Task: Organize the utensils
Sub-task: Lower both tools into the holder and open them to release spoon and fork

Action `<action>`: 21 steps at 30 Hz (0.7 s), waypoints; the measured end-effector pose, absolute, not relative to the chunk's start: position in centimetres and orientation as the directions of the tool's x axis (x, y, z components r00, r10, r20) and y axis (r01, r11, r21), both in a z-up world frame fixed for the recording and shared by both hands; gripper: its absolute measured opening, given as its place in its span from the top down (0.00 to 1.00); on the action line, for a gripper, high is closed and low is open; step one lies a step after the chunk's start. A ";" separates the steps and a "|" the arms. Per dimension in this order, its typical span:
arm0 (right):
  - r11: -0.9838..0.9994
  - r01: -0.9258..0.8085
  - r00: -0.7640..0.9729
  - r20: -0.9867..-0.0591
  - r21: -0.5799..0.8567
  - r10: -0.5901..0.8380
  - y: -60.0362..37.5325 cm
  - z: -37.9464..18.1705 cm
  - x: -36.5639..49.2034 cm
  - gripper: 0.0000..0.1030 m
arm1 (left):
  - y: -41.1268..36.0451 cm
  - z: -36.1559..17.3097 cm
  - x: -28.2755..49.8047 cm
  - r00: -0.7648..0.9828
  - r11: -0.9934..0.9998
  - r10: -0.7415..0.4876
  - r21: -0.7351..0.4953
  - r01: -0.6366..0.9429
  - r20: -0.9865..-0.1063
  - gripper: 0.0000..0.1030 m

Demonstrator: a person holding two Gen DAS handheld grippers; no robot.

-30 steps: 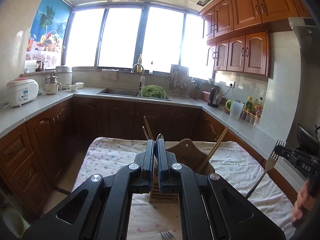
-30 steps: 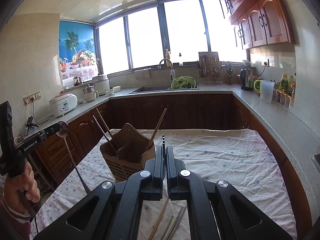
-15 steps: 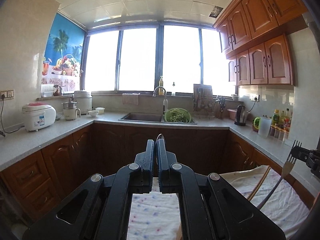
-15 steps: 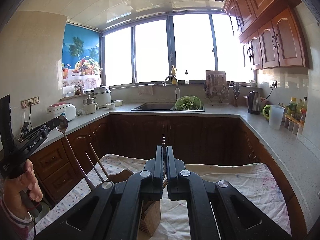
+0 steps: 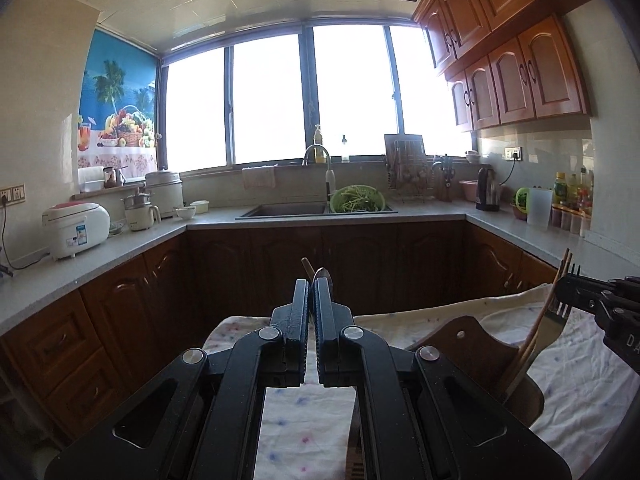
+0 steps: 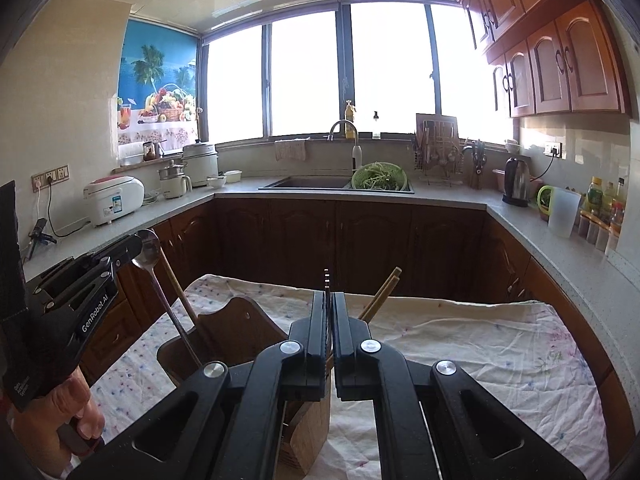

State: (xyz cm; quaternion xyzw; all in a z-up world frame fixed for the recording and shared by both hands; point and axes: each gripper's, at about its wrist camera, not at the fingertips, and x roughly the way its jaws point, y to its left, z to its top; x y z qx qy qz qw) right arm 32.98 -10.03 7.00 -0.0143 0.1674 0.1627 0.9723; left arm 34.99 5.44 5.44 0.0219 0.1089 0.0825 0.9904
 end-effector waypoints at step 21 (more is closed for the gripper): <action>0.935 -0.343 0.836 -0.426 0.086 0.345 -9.7 4.3 34.0 0.97 | 4.9 2.1 36.2 0.928 0.997 0.079 0.013 -0.080 -0.364 0.97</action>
